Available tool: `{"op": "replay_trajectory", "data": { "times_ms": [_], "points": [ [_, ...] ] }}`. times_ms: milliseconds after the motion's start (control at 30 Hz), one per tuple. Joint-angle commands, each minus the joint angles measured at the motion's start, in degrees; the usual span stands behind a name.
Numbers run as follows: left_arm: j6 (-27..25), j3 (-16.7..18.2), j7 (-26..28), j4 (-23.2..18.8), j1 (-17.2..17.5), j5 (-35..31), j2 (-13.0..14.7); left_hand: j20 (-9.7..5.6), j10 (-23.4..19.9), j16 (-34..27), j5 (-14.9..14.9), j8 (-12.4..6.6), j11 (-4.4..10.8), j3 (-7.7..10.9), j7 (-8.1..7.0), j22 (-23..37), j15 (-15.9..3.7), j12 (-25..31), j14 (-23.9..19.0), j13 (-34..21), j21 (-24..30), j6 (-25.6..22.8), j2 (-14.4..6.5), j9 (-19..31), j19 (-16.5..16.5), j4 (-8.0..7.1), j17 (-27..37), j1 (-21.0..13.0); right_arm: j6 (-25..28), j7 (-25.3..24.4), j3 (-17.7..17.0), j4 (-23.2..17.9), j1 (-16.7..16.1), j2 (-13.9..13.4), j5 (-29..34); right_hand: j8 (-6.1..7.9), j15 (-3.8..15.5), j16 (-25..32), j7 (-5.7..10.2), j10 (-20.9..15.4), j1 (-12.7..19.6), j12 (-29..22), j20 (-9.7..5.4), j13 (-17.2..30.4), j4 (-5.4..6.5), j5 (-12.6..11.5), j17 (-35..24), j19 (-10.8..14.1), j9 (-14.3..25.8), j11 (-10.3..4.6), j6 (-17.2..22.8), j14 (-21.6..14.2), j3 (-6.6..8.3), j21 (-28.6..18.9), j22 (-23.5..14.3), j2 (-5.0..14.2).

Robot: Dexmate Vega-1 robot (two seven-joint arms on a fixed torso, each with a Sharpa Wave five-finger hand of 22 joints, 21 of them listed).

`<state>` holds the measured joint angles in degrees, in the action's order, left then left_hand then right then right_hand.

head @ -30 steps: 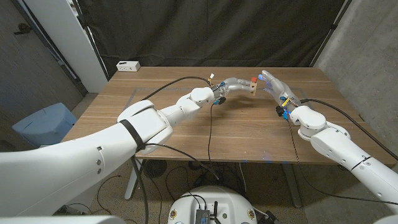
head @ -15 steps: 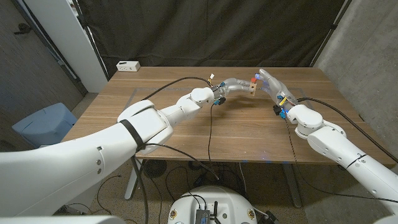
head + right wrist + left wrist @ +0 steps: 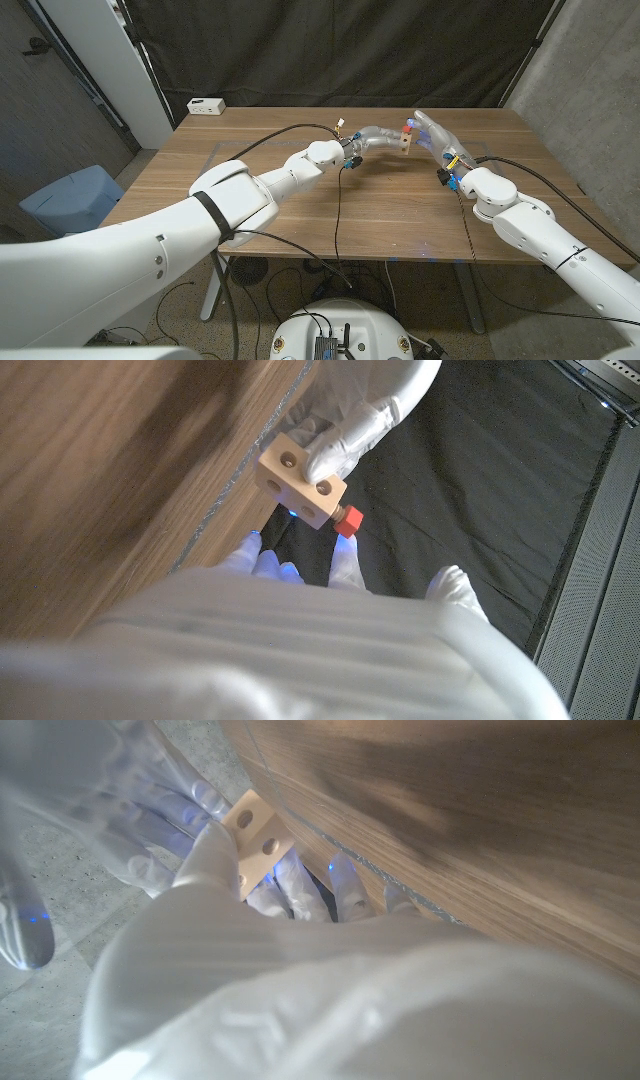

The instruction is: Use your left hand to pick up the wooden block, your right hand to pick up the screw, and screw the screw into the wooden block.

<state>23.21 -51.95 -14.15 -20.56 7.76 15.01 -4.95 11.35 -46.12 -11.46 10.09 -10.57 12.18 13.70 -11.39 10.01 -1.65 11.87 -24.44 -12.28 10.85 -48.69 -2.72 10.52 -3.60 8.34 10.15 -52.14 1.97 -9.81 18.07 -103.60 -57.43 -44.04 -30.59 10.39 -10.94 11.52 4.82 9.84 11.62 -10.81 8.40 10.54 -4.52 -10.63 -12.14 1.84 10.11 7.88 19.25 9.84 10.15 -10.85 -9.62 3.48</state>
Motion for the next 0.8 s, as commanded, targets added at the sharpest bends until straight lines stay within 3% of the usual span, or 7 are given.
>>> {"op": "replay_trajectory", "data": {
  "times_ms": [33,800],
  "points": [
    [-1.2,-0.3,0.4,0.0,-0.3,0.2,-0.2,0.24,0.2,0.0,0.4,-0.36,0.01,0.4,0.13,0.1,-0.22,0.0,0.1,0.1,0.2,-0.4,0.0,0.2,-0.1,-0.02,0.2,0.2,0.6,0.2,0.4,-0.1,0.2,0.0,-0.4,0.25,-0.06,0.3,-0.08,1.6,-0.5,-0.2,0.21,0.1,0.19,-0.5,-0.2,-0.3,0.0,-0.21,0.5,5.6,-0.17,0.1,-0.2,-0.01],
    [-3.2,-0.7,0.6,-3.1,0.3,0.2,0.9,0.29,0.2,0.0,0.4,-0.35,0.02,0.46,0.02,0.1,-0.18,0.0,0.1,0.1,0.2,-0.4,0.0,0.2,-0.2,-0.01,0.2,0.1,0.5,0.7,0.6,0.6,0.3,0.1,-0.9,0.24,0.0,0.3,0.02,1.6,-0.8,-0.2,0.16,0.1,0.28,-0.6,-0.2,-0.2,0.0,-0.28,0.6,5.5,-0.21,0.0,-0.2,0.12]
  ]
}}
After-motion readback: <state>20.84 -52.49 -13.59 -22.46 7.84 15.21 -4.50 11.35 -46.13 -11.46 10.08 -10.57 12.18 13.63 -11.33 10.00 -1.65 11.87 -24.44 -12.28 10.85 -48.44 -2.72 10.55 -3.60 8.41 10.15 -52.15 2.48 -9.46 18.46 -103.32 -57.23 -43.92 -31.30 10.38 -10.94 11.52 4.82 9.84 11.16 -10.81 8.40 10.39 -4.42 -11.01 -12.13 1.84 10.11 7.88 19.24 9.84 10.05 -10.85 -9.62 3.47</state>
